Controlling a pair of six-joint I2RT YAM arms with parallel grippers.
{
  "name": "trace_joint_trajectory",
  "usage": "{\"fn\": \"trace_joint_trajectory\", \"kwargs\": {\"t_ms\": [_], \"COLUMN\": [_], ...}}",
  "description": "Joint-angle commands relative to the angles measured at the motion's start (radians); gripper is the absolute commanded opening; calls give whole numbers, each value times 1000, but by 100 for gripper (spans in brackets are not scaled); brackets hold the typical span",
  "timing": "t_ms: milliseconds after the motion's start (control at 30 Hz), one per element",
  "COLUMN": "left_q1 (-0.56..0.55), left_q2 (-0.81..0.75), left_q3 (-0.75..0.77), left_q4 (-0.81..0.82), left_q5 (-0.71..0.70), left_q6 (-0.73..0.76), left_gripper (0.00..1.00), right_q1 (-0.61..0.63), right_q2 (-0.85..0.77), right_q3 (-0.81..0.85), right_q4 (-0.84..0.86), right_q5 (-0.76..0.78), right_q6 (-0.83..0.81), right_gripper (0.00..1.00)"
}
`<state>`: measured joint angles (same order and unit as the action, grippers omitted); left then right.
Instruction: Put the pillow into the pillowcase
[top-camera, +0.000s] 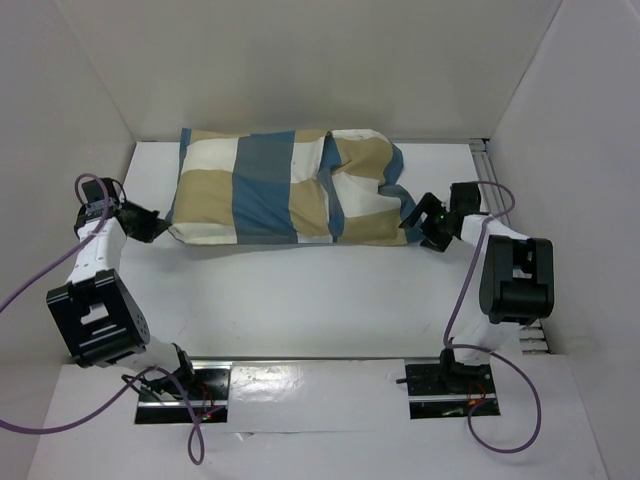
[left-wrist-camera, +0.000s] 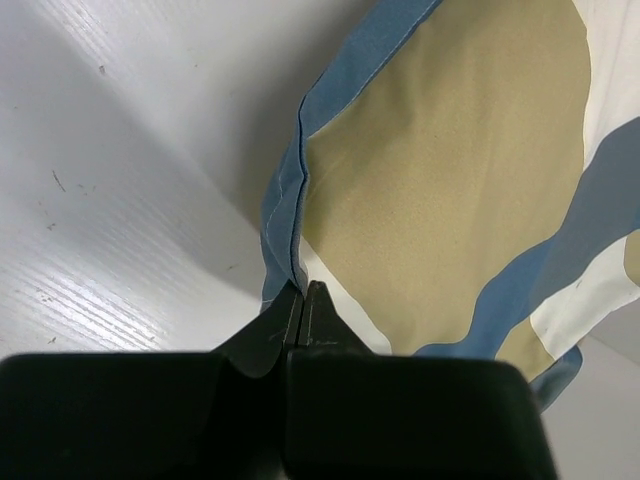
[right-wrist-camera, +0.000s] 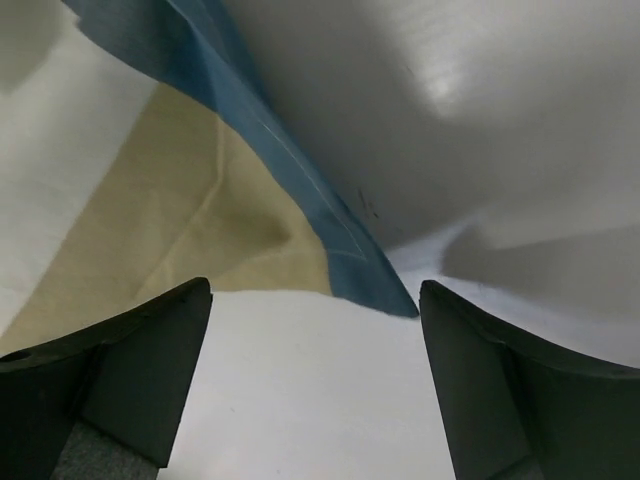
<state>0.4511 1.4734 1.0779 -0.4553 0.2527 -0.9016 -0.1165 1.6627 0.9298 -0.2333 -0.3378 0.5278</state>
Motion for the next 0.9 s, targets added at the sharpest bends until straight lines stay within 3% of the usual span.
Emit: {"fn": "trace_joint_trajectory", "kwargs": {"t_ms": [0,100,133,167,233,367,467,700,867], "left_q1": [8,8,8,8,8,8,44,271,327], "left_q2": [8,17,18,18,56,205,194,125,125], "left_q3": [33,33,45,60,111,521,692,764,711], "left_q4": [49,49,49,49,59,-121,-134,-27,33], "left_q5": [40,51,65,75,146,243,295,431,540], "left_q6": [-10,-10,-10,-10,6,15,-34,-172,-209], "left_gripper": [0,0,0,0,0,0,0,0,0], "right_q1": [26,57,57,48,23,-38,-63,-94,-107], "right_q2": [40,89,89,89,56,-61,-181,-362,-396], "right_q3": [4,4,21,61,108,321,478,613,575], "right_q4": [181,253,244,224,167,48,-6,-165,-212], "right_q5": [-35,6,43,115,97,47,86,302,293], "right_q6": [38,49,49,49,35,72,98,98,67], "right_gripper": [89,53,31,0,0,0,0,0,0]}}
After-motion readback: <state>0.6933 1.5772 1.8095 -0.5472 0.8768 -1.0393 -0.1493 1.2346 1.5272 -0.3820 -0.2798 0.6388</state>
